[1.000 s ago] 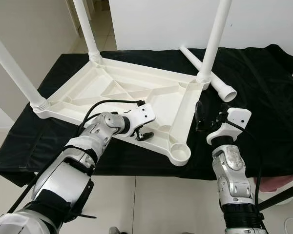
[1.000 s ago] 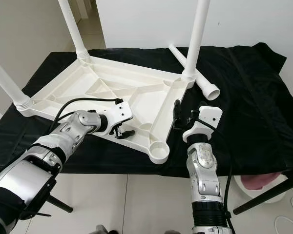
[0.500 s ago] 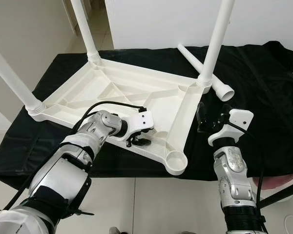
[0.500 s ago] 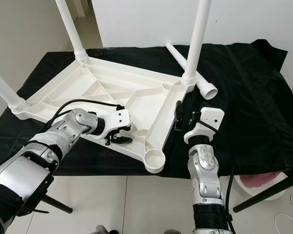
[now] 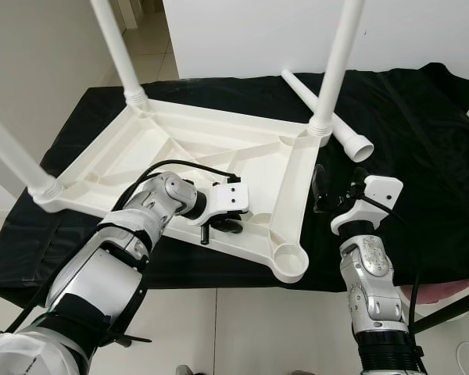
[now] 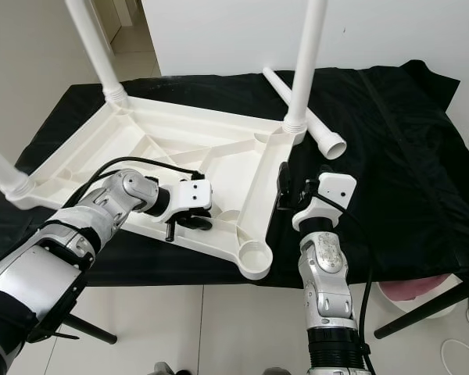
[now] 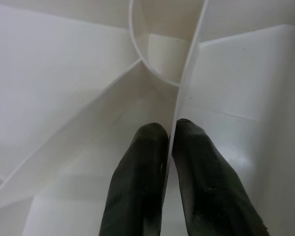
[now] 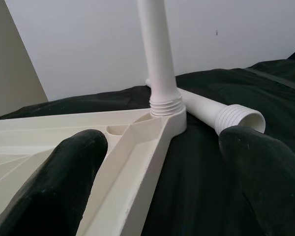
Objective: Building children table
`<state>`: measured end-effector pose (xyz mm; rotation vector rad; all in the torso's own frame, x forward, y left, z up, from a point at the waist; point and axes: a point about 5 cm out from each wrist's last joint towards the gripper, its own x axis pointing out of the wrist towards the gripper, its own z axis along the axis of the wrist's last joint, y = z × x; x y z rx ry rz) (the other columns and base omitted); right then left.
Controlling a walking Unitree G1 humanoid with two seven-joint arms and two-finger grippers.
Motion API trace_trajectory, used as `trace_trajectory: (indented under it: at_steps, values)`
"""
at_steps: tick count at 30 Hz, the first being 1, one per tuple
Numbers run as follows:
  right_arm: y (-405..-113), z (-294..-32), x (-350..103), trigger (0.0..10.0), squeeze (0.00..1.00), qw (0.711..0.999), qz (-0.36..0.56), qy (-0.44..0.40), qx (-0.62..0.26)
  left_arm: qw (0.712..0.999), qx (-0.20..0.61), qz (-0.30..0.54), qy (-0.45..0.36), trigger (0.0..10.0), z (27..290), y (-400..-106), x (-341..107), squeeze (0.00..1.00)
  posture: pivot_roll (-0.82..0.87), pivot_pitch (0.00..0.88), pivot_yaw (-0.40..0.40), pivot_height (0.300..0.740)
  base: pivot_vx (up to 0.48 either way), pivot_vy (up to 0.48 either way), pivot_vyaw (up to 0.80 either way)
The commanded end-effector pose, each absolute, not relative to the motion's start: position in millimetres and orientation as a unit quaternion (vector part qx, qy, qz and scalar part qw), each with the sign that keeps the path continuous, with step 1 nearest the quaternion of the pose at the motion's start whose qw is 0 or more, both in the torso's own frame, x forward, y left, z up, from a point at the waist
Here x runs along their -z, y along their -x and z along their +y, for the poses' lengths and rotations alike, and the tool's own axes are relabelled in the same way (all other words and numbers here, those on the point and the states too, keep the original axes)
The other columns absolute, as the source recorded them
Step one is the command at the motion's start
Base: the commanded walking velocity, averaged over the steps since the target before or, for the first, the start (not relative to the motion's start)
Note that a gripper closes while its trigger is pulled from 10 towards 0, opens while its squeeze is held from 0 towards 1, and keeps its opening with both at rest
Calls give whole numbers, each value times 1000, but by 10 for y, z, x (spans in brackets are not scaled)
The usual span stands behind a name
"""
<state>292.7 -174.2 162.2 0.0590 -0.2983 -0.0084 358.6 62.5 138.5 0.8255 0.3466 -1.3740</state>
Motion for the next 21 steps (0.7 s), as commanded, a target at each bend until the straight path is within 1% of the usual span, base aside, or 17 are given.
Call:
trace_trajectory:
  at_steps: [1, 5, 6, 7, 9, 10, 11, 12, 17, 18, 21]
  values:
    - [-2909, -1726, -1616, 10000, 0, 989, -147, -31, 3, 707, 590, 216, -326, 0, 762, -3505, -1064, 0, -199, 59, 130, 740, 0, 0, 0]
    - [-2919, -1727, -1615, 10000, 0, 989, -146, -30, 3, 752, 547, 191, -313, 0, 769, -3589, -1138, 0, -199, 59, 130, 740, 0, 0, 0]
    - [-2919, -1727, -1615, 10000, 0, 989, -146, -30, 3, 752, 547, 191, -313, 0, 769, -3589, -1138, 0, -199, 59, 130, 740, 0, 0, 0]
    - [-2918, -1726, -1614, 10000, 0, 989, -146, -31, 3, 765, 534, 183, -309, 0, 761, -3612, -1163, 0, -192, 58, 128, 740, 0, 0, 0]
    - [-2917, -1726, -1614, 10000, 0, 989, -146, -31, 3, 767, 533, 182, -309, 0, 759, -3614, -1166, 0, -192, 58, 128, 740, 0, 0, 0]
    - [-2927, -1707, -1618, 10000, 0, 989, -147, -32, 2, 787, 513, 166, -299, 9137, 726, -3645, -1201, 0, -187, 61, 124, 740, 0, 0, 0]
    - [-2927, -1707, -1618, 10000, 0, 989, -147, -32, 2, 787, 513, 166, -299, 9137, 726, -3645, -1201, 0, -187, 61, 124, 740, 0, 0, 0]
    - [-2936, -1696, -1622, 10000, 0, 989, -147, -34, 1, 802, 499, 155, -291, 10000, 694, -3662, -1221, 0, -183, 66, 119, 740, 0, 0, 0]
    - [-2942, -1693, -1630, 10000, 0, 989, -147, -34, -1, 813, 499, 138, -266, 10000, 622, -3636, -1214, 0, -181, 74, 110, 740, 0, 0, 0]
    - [-2943, -1695, -1632, 10000, 0, 989, -147, -34, -2, 815, 502, 131, -258, 10000, 600, -3620, -1209, 1000, -181, 74, 110, 740, 0, 0, 0]
    - [-2947, -1699, -1635, 10000, 0, 989, -147, -33, -2, 815, 509, 118, -251, 10000, 570, -3594, -1209, 1000, -181, 77, 108, 740, 0, 0, 0]
